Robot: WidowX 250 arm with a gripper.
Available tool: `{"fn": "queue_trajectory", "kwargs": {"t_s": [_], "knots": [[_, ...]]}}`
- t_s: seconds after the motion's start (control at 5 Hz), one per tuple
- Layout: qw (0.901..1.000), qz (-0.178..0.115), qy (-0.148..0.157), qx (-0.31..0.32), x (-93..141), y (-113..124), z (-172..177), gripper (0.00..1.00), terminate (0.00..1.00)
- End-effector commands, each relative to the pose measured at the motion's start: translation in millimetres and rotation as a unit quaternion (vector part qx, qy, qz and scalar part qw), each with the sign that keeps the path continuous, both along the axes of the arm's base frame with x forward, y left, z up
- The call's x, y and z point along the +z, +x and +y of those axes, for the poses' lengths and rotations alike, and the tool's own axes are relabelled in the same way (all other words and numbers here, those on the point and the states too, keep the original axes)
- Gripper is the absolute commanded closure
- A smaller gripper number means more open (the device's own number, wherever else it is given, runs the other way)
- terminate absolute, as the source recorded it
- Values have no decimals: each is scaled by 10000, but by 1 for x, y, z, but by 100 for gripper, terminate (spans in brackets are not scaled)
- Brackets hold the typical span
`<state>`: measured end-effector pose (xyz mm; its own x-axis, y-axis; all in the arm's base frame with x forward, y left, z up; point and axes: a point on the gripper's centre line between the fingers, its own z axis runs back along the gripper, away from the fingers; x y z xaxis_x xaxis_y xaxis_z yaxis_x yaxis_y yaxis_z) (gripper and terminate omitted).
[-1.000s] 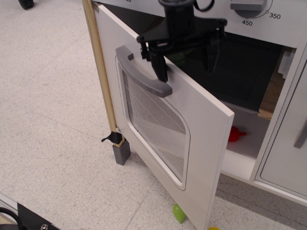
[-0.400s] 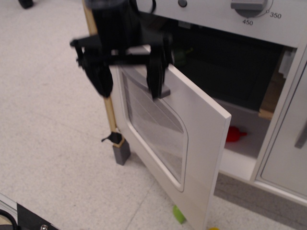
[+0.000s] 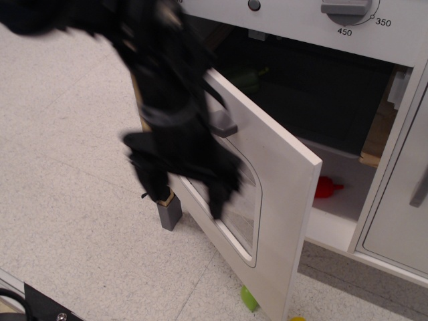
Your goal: Close oven
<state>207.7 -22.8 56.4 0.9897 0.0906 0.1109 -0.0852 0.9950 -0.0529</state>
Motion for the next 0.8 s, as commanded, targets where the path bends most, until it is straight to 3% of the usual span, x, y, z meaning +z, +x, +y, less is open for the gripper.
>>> {"fn": "queue_trajectory", "kwargs": {"t_s": [0.0, 0.4, 0.6], "knots": [[9972, -672, -338, 27, -3, 46, -26, 0, 0], [9950, -870, -468, 125, -4, 83, -39, 0, 0], [9924, -984, -561, 482, -1, 107, -38, 0, 0]]}}
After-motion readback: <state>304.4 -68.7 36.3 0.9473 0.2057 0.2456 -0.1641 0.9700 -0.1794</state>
